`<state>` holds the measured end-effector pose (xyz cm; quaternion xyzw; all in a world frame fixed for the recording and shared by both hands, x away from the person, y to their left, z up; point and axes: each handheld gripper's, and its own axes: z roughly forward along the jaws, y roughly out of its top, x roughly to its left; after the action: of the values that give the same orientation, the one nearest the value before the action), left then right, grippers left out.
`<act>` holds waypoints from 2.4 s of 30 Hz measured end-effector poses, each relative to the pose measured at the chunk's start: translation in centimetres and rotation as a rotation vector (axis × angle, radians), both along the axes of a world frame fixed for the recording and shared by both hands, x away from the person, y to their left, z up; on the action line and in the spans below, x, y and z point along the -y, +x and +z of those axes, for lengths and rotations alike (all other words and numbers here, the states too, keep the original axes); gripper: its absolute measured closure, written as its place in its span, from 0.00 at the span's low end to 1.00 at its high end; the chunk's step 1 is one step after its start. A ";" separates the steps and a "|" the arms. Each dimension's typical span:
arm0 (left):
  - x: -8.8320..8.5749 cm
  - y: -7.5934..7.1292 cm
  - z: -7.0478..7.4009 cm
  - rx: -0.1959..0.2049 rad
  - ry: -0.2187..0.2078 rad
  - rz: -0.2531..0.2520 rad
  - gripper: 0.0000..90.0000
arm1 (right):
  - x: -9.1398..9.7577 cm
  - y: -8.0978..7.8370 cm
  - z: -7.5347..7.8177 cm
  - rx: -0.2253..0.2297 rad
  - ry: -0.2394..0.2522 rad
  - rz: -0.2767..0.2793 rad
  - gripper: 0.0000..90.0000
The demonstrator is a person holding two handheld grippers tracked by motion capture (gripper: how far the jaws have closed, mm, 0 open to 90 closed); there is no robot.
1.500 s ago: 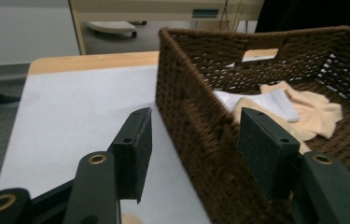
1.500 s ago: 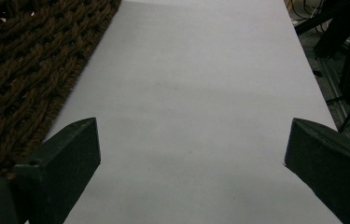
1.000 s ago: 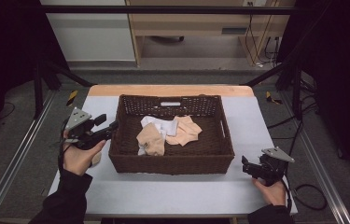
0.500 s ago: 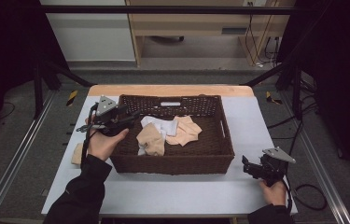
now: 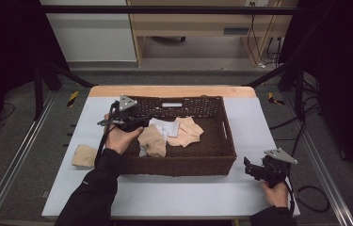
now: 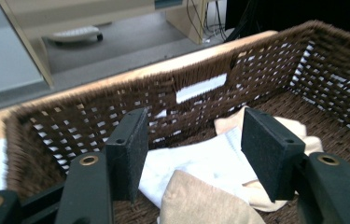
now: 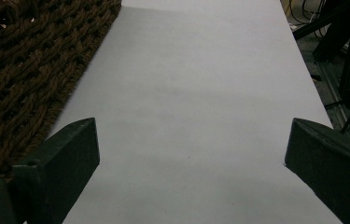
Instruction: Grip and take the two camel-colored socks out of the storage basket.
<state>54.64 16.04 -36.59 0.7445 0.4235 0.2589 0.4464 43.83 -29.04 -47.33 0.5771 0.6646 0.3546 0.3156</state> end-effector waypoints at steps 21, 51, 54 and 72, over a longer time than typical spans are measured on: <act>0.1 1.6 -5.2 -0.171 0.131 0.014 0.48 | 0.0 0.1 -0.1 -0.002 -0.006 0.000 0.04; 0.6 2.0 -7.2 -0.365 0.236 -0.044 0.67 | -0.1 0.0 -0.1 -0.013 0.000 0.008 0.04; 0.7 1.8 -6.9 -0.366 0.244 -0.051 0.81 | -0.1 0.0 -0.1 -0.015 0.001 0.007 0.04; -0.5 0.2 -3.6 -0.129 0.042 -0.053 0.95 | 0.0 0.1 -0.1 -0.013 -0.005 0.001 0.04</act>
<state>54.89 16.53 -40.20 0.7799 0.4259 0.2075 0.4091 43.89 -29.06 -47.41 0.5783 0.6677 0.3494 0.3125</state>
